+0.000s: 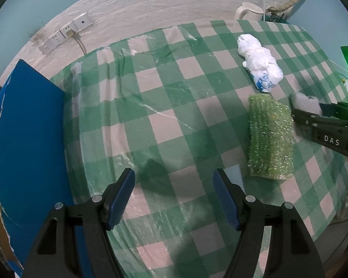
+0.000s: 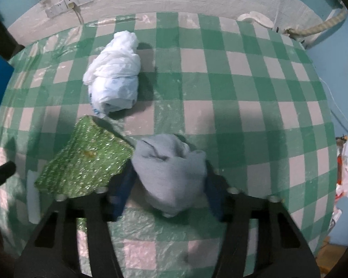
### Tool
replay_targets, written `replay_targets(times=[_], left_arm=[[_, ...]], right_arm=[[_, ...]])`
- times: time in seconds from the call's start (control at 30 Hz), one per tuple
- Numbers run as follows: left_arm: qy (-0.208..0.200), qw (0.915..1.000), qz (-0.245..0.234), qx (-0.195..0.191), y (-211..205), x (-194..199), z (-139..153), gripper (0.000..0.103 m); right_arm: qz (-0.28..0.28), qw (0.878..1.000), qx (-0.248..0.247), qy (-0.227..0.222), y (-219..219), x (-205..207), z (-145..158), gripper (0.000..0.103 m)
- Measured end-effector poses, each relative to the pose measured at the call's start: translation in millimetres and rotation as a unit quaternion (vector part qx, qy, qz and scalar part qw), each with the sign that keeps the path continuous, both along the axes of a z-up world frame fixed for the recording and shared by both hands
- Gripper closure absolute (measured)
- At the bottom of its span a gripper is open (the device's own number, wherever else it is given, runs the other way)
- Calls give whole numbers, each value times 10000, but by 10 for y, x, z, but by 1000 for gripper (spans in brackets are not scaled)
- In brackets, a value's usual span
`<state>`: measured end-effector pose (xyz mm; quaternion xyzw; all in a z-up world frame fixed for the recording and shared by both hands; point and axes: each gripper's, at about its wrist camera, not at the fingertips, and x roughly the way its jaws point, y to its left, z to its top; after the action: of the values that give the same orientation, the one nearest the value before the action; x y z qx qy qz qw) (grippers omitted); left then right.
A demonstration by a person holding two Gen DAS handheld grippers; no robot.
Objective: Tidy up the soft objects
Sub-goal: 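Grasp the grey knit sock with the right tool and lift it, then grasp the white foam block with the left tool and lift it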
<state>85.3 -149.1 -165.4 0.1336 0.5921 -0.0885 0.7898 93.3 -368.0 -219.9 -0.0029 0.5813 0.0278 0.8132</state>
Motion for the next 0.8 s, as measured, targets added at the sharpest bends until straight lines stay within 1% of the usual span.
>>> replay_targets(times=[0.03,0.07,0.1,0.17,0.37,0.8], left_arm=[[19,10000,-16,-13,-19,-9,-4,32],[34,10000,-33,-21,-39,-20,-8,32],[44,10000,-49,-24,-54,-28,-11,32],[63,9999,-87,-31,-88,-50,-17,32],[97,9996,-246,14,-239,-157,-47,32],[275,9991,-337,-8,-425,-245,-158,31]], right_arm=[[14,10000,-93,27,16,-11,4,62],[27,9999,-129,41,24,-24,7,66],[25,9999,-124,53,39,-35,10,69],[11,10000,-39,91,55,-72,27,70],[123,9999,28,118,149,-213,93,70],[422,9990,143,12,400,-459,287,70]])
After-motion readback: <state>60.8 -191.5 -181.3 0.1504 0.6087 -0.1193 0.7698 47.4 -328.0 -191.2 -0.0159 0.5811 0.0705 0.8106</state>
